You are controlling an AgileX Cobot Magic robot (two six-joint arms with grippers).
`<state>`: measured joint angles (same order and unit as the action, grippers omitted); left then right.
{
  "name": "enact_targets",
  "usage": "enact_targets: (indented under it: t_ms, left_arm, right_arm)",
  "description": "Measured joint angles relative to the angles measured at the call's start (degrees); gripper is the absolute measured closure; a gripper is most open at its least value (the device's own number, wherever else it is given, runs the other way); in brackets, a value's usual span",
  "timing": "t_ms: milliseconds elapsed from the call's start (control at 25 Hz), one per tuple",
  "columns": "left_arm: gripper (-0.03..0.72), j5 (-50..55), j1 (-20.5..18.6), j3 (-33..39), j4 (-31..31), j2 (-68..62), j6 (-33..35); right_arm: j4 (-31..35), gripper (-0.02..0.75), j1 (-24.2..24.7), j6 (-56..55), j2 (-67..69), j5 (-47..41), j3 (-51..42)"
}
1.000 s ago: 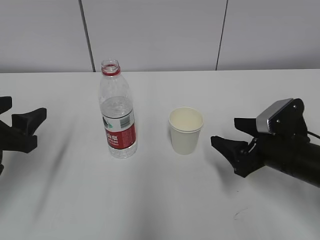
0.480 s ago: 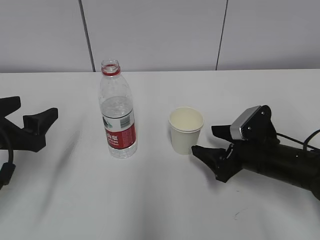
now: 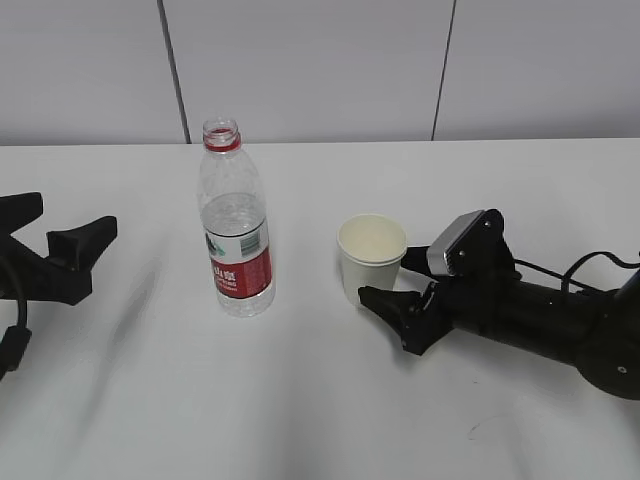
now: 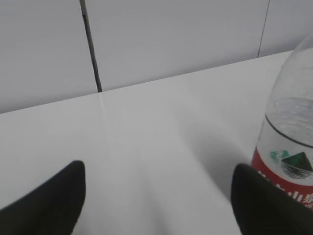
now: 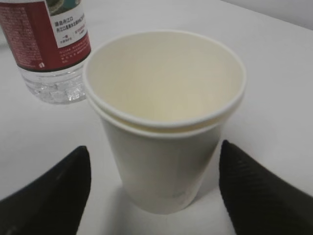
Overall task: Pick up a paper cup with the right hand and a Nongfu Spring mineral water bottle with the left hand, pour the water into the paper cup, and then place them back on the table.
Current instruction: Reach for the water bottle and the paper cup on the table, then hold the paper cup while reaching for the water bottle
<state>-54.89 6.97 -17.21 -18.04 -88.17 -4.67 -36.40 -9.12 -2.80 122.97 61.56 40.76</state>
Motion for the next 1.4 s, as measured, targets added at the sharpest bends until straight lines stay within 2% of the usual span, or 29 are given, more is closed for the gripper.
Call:
enact_targets:
  t_ms: [680, 840, 1040, 1400]
  left_arm:
    - [0.129, -0.05, 0.00, 0.00, -0.30, 0.00, 0.00]
    - [0.129, -0.11, 0.00, -0.01, -3.35, 0.00, 0.00]
    - [0.129, -0.17, 0.00, -0.08, -6.43, 0.00, 0.00]
    - [0.125, -0.43, 0.00, -0.29, -10.08, -2.06, -4.08]
  right_arm:
    - [0.33, 0.141, -0.81, 0.00, 4.51, -0.30, 6.44]
    - [0.33, 0.152, -0.81, 0.00, 4.50, -0.43, 6.44]
    - [0.33, 0.211, -0.81, 0.00, 4.50, -0.43, 6.44]
    - [0.33, 0.221, -0.81, 0.00, 4.50, -0.43, 6.44]
